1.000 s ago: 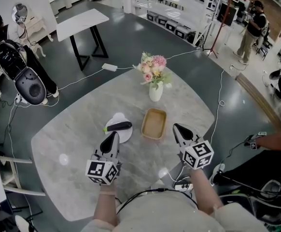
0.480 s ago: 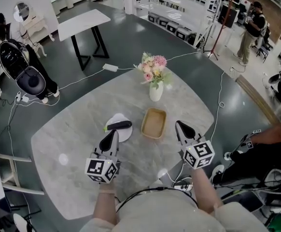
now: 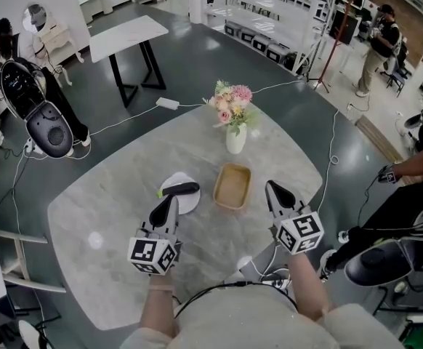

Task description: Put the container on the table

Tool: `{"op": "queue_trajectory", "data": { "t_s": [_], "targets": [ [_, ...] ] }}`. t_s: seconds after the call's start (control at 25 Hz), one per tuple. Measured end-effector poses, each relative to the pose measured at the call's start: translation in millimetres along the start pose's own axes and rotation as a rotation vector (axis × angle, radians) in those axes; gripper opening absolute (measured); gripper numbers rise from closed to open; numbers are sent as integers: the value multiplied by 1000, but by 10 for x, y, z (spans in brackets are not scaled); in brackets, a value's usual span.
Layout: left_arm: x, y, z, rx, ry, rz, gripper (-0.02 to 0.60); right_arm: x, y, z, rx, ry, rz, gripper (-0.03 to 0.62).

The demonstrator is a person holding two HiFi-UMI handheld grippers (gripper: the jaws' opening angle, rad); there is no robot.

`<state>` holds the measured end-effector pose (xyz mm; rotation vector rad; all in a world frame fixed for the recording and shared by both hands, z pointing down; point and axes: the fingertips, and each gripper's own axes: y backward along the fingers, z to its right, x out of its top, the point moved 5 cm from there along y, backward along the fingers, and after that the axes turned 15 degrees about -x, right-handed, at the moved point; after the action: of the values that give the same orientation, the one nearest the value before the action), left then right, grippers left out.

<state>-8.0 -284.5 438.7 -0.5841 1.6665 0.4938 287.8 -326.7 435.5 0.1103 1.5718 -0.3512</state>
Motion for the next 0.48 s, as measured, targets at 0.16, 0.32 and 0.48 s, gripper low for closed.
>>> {"op": "queue_trajectory", "data": {
  "t_s": [0.16,0.32,0.48],
  "targets": [
    [-17,11,-17,2,1,-3,9,-15,-3,-8,1,-2,11,6],
    [-33,-3,-18,0,4,-6,9,-32,-11,-3,0,-9,17,6],
    [-49,-36,-6,-6,4,-14,9,-28,-16,5,-1,-14,20,6]
  ]
}}
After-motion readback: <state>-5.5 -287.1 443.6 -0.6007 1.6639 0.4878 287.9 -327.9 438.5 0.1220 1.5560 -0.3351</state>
